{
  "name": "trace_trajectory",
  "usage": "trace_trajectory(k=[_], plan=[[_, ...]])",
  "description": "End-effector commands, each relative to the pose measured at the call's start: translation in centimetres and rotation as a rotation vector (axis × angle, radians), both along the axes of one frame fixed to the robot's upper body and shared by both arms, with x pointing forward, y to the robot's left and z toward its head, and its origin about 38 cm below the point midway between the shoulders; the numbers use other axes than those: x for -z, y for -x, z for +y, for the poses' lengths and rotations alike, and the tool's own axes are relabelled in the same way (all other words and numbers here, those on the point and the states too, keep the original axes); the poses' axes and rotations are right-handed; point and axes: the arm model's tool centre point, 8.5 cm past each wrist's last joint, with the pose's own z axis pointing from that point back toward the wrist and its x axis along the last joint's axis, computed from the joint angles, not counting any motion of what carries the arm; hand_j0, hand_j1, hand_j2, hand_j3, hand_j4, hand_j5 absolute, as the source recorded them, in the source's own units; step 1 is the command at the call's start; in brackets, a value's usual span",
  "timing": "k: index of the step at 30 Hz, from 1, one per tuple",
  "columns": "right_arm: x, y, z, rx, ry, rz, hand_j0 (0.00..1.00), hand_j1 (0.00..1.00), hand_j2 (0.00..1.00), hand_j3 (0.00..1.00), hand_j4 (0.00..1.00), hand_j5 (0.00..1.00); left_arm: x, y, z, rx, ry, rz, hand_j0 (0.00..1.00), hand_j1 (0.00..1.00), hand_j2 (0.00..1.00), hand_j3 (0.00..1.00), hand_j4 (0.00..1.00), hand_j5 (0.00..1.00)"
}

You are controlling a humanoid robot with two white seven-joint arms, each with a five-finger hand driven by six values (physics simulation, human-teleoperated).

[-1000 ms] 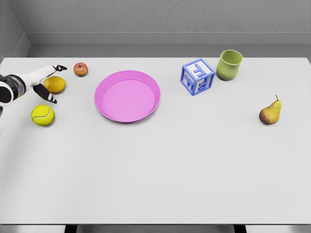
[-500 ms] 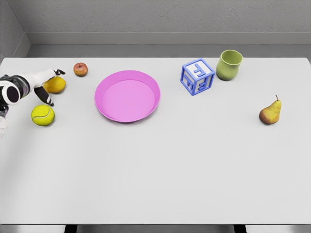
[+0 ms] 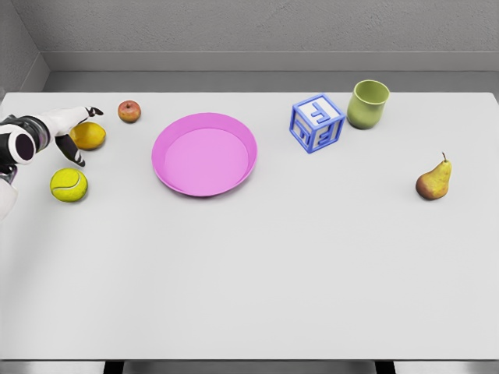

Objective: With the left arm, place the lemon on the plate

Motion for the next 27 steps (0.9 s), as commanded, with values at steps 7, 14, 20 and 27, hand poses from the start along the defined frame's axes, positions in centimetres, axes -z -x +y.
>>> trace_trajectory(k=[7,14,20,27], plan=[[0.0,0.0,0.0,0.000,0.000,0.000,1.00,1.00,1.00,1.00,1.00,1.00,-0.2,-0.2,-0.2,0.001,-0.002,-0.006,1.00,1.00,1.00,1.00,1.00,1.00],[0.0,0.0,0.0,0.000,0.000,0.000,1.00,1.00,1.00,1.00,1.00,1.00,0.0,-0.2,0.2,-0.013,-0.029,-0.001,0.94,0.94,0.94,0.94,0.94,0.94],[0.0,0.0,0.0,0.000,0.000,0.000,1.00,1.00,1.00,1.00,1.00,1.00,0.3,-0.3,-0.3,-0.007,-0.018,0.005,0.93,0.93,0.93,0.93,0.93,0.93],[0.0,0.0,0.0,0.000,0.000,-0.001,1.00,1.00,1.00,1.00,1.00,1.00,0.1,-0.6,-0.9,-0.006,-0.009,-0.001,0.89,0.89,0.89,0.89,0.89,0.89]])
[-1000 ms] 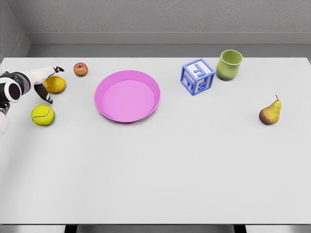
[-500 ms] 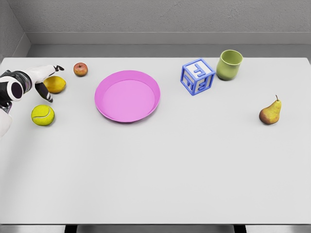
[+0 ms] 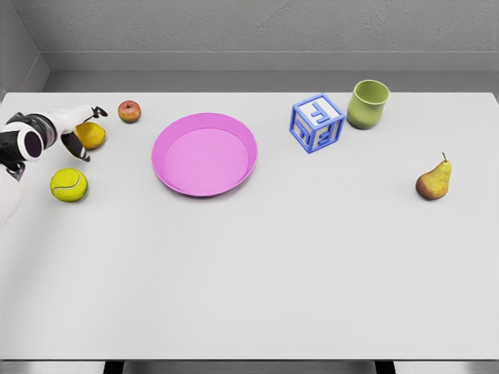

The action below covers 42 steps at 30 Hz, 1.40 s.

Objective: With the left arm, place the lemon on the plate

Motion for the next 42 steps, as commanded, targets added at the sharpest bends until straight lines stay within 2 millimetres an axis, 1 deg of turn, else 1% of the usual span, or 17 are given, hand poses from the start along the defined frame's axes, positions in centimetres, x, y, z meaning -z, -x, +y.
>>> trace_trajectory(k=[1,3,8,11,12,17,18,20,26,32,34,42], plan=[[0.00,0.02,0.00,0.000,0.000,0.000,1.00,1.00,1.00,1.00,1.00,1.00,0.01,-0.01,0.04,-0.004,-0.002,0.000,0.87,0.87,0.87,0.87,0.87,0.87],[0.00,0.02,0.00,0.000,0.000,0.000,1.00,1.00,1.00,1.00,1.00,1.00,0.29,0.04,0.40,-0.013,-0.005,0.009,0.80,0.80,0.80,0.80,0.80,0.80],[0.00,-0.04,0.00,0.000,0.000,-0.001,1.00,1.00,1.00,1.00,1.00,1.00,0.61,0.09,0.80,-0.023,-0.007,0.019,0.80,0.80,0.80,0.80,0.80,0.80],[0.00,0.02,0.00,0.000,0.000,0.000,1.00,1.00,1.00,1.00,1.00,1.00,0.66,0.08,0.69,-0.022,-0.006,0.020,0.79,0.79,0.79,0.79,0.79,0.79],[0.00,0.02,0.00,0.000,0.000,0.000,1.00,1.00,1.00,1.00,1.00,1.00,0.61,0.05,0.64,-0.019,-0.007,0.019,0.78,0.78,0.78,0.78,0.78,0.78],[0.00,0.02,0.00,0.000,0.000,0.000,1.00,1.00,1.00,1.00,1.00,1.00,0.72,0.05,0.46,-0.015,-0.007,0.021,0.76,0.76,0.76,0.76,0.76,0.76],[0.00,-0.04,0.00,0.000,0.000,-0.001,1.00,1.00,1.00,1.00,1.00,1.00,0.61,-0.03,0.33,-0.011,-0.007,0.019,0.74,0.74,0.74,0.74,0.74,0.74],[0.00,0.02,0.00,0.000,0.000,0.000,1.00,1.00,1.00,1.00,1.00,1.00,0.56,-0.18,-0.08,-0.003,-0.013,0.020,0.74,0.74,0.74,0.74,0.74,0.74],[0.00,0.02,0.00,0.000,0.000,0.000,1.00,1.00,1.00,1.00,1.00,1.00,0.67,-0.17,0.38,-0.016,-0.016,0.026,0.73,0.73,0.73,0.73,0.73,0.73],[0.00,0.02,0.00,0.000,0.000,0.000,1.00,1.00,1.00,1.00,1.00,1.00,0.71,-0.17,0.51,-0.017,-0.017,0.028,0.70,0.70,0.70,0.70,0.70,0.70],[0.00,0.02,0.00,0.000,0.000,0.000,1.00,1.00,1.00,1.00,1.00,1.00,0.70,-0.19,0.43,-0.014,-0.015,0.027,0.67,0.67,0.67,0.67,0.67,0.67],[0.00,0.02,0.00,0.000,0.000,0.000,1.00,1.00,1.00,1.00,1.00,1.00,0.51,-0.28,-0.01,0.003,-0.004,0.021,0.67,0.67,0.67,0.67,0.67,0.67]])
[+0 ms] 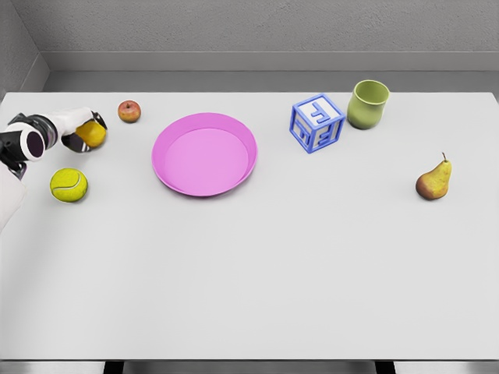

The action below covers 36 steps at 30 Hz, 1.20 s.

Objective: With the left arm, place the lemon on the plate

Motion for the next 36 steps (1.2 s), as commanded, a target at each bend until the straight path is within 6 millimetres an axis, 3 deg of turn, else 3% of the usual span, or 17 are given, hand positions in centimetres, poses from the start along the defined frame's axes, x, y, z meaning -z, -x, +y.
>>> trace_trajectory(k=[1,17,22,28,33,36], plan=[[0.0,0.0,0.0,0.000,0.000,-0.002,1.00,1.00,1.00,1.00,1.00,1.00,-0.1,0.0,-0.2,0.007,0.013,0.002,0.67,0.67,0.67,0.67,0.67,0.67],[0.0,0.0,0.0,0.000,0.000,-0.002,1.00,1.00,1.00,1.00,1.00,1.00,-1.3,-0.3,-2.2,0.100,0.036,-0.036,0.67,0.67,0.67,0.67,0.67,0.67],[0.0,0.0,0.0,0.000,0.000,0.000,1.00,1.00,1.00,1.00,1.00,1.00,-2.1,-0.5,-4.2,0.153,0.054,-0.067,0.67,0.67,0.67,0.67,0.67,0.67],[0.0,0.0,0.0,0.000,0.000,0.000,1.00,1.00,1.00,1.00,1.00,1.00,-2.4,-0.7,-5.2,0.172,0.065,-0.076,0.67,0.67,0.67,0.67,0.67,0.67],[0.0,0.0,0.0,0.000,0.000,0.000,1.00,1.00,1.00,1.00,1.00,1.00,-3.9,-0.9,-8.3,0.249,0.094,-0.123,0.67,0.67,0.67,0.67,0.67,0.67],[0.0,0.0,0.0,0.000,0.000,0.000,1.00,1.00,1.00,1.00,1.00,1.00,-4.8,-0.4,-12.8,0.350,0.120,-0.152,0.67,0.67,0.67,0.67,0.67,0.67]])
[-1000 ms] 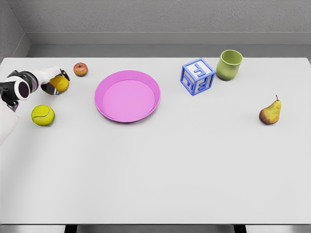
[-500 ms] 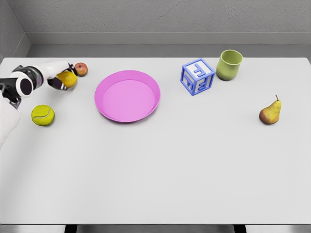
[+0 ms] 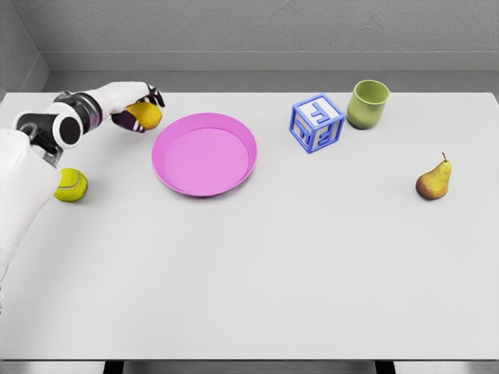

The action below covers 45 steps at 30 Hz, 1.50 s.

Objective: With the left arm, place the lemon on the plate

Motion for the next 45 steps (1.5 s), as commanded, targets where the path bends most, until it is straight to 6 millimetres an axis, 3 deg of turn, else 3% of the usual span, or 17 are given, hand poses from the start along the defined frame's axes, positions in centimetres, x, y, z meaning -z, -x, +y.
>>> trace_trajectory(k=[1,3,7,8,9,10,15,27,35,38,41,45], plan=[[0.0,0.0,0.0,0.000,0.000,0.000,1.00,1.00,1.00,1.00,1.00,1.00,-0.4,0.6,-4.3,0.094,0.021,-0.021,0.67,0.67,0.67,0.67,0.67,0.67],[0.0,0.0,0.0,0.000,0.000,0.000,1.00,1.00,1.00,1.00,1.00,1.00,-0.6,0.9,-8.4,0.178,0.012,-0.027,0.67,0.67,0.67,0.67,0.67,0.67],[0.0,0.0,0.0,0.000,0.000,0.000,1.00,1.00,1.00,1.00,1.00,1.00,-0.4,1.8,-12.6,0.267,0.012,-0.024,0.67,0.67,0.67,0.67,0.67,0.67],[0.0,0.0,0.0,0.000,0.000,0.000,1.00,1.00,1.00,1.00,1.00,1.00,-0.1,2.0,-13.0,0.281,0.010,-0.013,0.67,0.67,0.67,0.67,0.67,0.67],[0.0,0.0,0.0,0.000,0.000,-0.001,1.00,1.00,1.00,1.00,1.00,1.00,-0.2,2.2,-13.2,0.319,0.007,-0.023,0.92,0.92,0.92,0.92,0.92,0.92],[0.0,0.0,0.0,0.000,0.000,0.000,1.00,1.00,1.00,1.00,1.00,1.00,-0.5,2.3,-13.2,0.350,0.032,-0.025,1.00,1.00,1.00,1.00,1.00,1.00],[0.0,0.0,0.0,0.000,0.000,-0.001,1.00,1.00,1.00,1.00,1.00,1.00,-0.8,2.1,-12.6,0.347,0.054,-0.022,1.00,1.00,1.00,1.00,1.00,1.00],[0.0,0.0,0.0,0.000,0.000,0.000,1.00,1.00,1.00,1.00,1.00,1.00,-2.2,1.8,-7.6,0.362,0.071,-0.079,1.00,1.00,1.00,1.00,1.00,1.00],[0.0,0.0,0.0,0.000,0.000,0.000,1.00,1.00,1.00,1.00,1.00,1.00,-2.1,4.3,2.7,0.406,0.245,-0.143,1.00,1.00,1.00,1.00,1.00,1.00],[0.0,0.0,0.0,0.000,0.000,-0.001,1.00,1.00,1.00,1.00,1.00,1.00,-2.0,4.9,3.4,0.447,0.237,-0.163,1.00,1.00,1.00,1.00,1.00,1.00],[0.0,0.0,0.0,0.000,0.000,0.000,1.00,1.00,1.00,1.00,1.00,1.00,-1.9,6.4,7.3,0.436,0.304,-0.194,1.00,1.00,1.00,1.00,1.00,1.00],[0.0,0.0,0.0,0.000,0.000,-0.001,1.00,1.00,1.00,1.00,1.00,1.00,-1.4,7.1,9.4,0.399,0.284,-0.179,1.00,1.00,1.00,1.00,1.00,1.00]])
